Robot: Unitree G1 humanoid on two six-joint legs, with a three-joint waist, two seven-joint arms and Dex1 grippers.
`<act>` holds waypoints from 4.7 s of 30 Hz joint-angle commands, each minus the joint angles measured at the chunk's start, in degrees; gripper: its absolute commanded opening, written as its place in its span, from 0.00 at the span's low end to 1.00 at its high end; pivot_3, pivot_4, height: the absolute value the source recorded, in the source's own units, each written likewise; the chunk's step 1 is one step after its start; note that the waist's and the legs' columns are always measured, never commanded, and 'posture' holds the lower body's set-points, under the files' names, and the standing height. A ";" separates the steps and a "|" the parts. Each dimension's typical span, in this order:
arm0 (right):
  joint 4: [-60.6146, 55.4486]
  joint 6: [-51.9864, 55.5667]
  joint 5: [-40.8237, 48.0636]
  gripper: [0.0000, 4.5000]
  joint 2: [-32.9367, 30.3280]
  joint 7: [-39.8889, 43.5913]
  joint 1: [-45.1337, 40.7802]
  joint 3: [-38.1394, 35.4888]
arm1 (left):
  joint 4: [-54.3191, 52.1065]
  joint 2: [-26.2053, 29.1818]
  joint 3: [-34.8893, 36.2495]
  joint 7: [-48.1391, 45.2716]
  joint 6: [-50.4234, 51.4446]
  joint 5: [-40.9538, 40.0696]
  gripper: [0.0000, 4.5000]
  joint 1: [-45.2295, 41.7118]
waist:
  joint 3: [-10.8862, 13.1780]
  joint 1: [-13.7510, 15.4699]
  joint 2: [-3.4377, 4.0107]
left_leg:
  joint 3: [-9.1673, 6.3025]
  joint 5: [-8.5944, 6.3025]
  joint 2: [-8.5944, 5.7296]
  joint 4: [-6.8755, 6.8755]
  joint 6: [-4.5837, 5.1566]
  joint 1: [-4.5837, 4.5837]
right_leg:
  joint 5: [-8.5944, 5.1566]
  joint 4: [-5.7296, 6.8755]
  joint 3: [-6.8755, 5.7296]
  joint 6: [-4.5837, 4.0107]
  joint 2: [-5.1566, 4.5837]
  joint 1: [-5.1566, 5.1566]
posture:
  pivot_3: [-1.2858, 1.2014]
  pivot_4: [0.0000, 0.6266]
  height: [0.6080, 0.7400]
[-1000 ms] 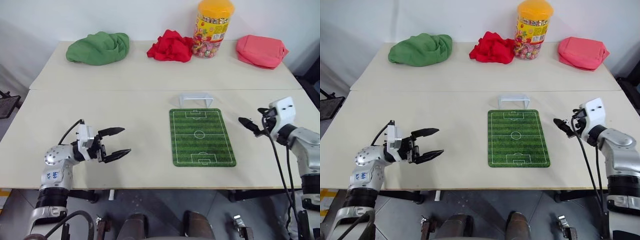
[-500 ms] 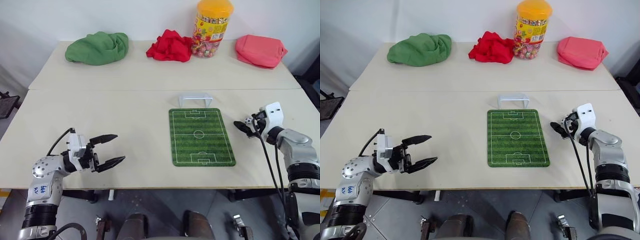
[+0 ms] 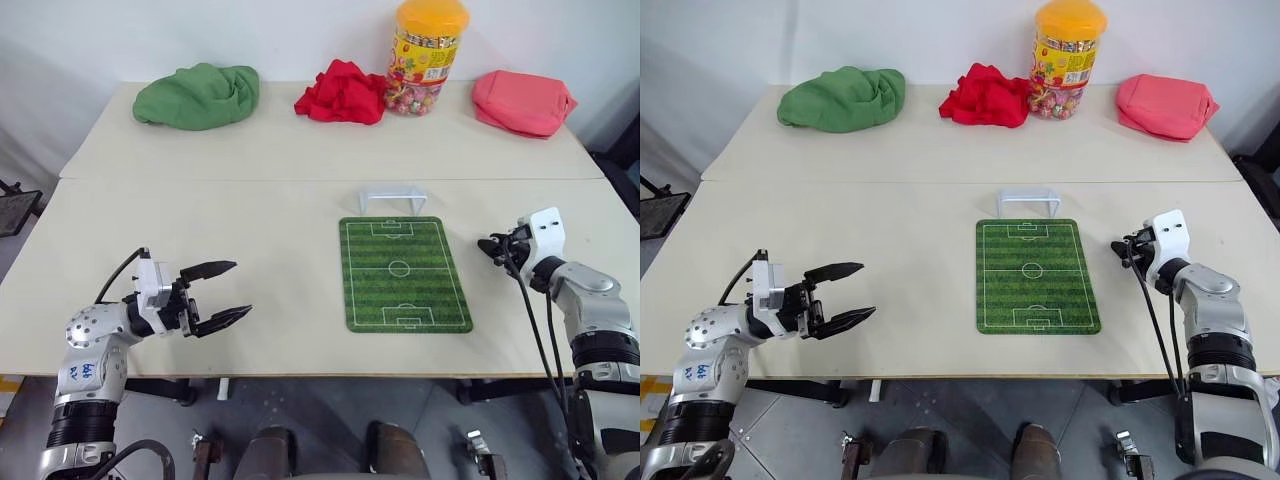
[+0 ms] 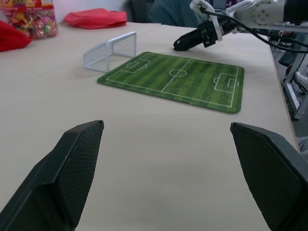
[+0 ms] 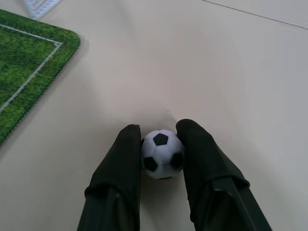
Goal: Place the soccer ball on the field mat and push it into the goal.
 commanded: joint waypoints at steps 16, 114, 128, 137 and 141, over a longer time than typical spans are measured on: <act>-59.73 24.36 7.84 0.19 -11.73 21.22 12.43 16.05 | 11.35 -1.39 -6.06 -13.09 -9.29 1.45 1.00 -5.06 | 0.22 0.21 -0.16 | 0.02 -0.02 0.00 0.11 -0.01 -0.06 | 0.00 0.12 0.05 0.00 0.00 -0.10 | 0.52 0.24 1.00; -21.99 -8.40 -4.59 0.01 -3.86 25.44 -2.86 15.77 | 8.30 -3.37 -6.43 -11.61 -8.40 1.00 1.00 -5.38 | 0.37 0.16 -0.34 | 0.02 -0.23 0.05 0.58 0.04 -0.09 | 0.00 0.35 0.05 0.00 0.02 -0.05 | 0.52 0.24 1.00; -30.63 -2.30 0.78 0.01 -10.21 26.11 5.16 6.36 | 17.06 -4.38 -6.87 -5.94 -8.00 4.58 1.00 -11.96 | 0.37 0.44 -0.35 | 0.01 -0.26 0.04 0.57 0.05 -0.12 | 0.00 0.33 0.00 0.00 0.01 -0.03 | 0.52 0.24 1.00; -10.31 -12.71 4.46 0.19 -15.98 36.91 10.96 -0.77 | 21.25 -2.87 -3.95 3.40 -8.57 7.08 1.00 -13.19 | 0.39 0.01 -0.38 | 0.06 -0.28 0.04 0.56 0.08 -0.06 | 0.00 0.31 0.00 0.00 0.01 0.01 | 0.52 0.24 1.00; 0.40 -20.28 3.33 0.48 -17.08 38.94 8.33 -1.71 | 21.01 -1.37 -1.98 1.47 -6.98 4.77 1.00 -11.60 | 0.39 -0.18 -0.37 | 0.11 -0.28 0.05 0.58 0.07 -0.05 | 0.00 0.30 0.02 0.00 0.01 0.02 | 0.52 0.24 1.00</act>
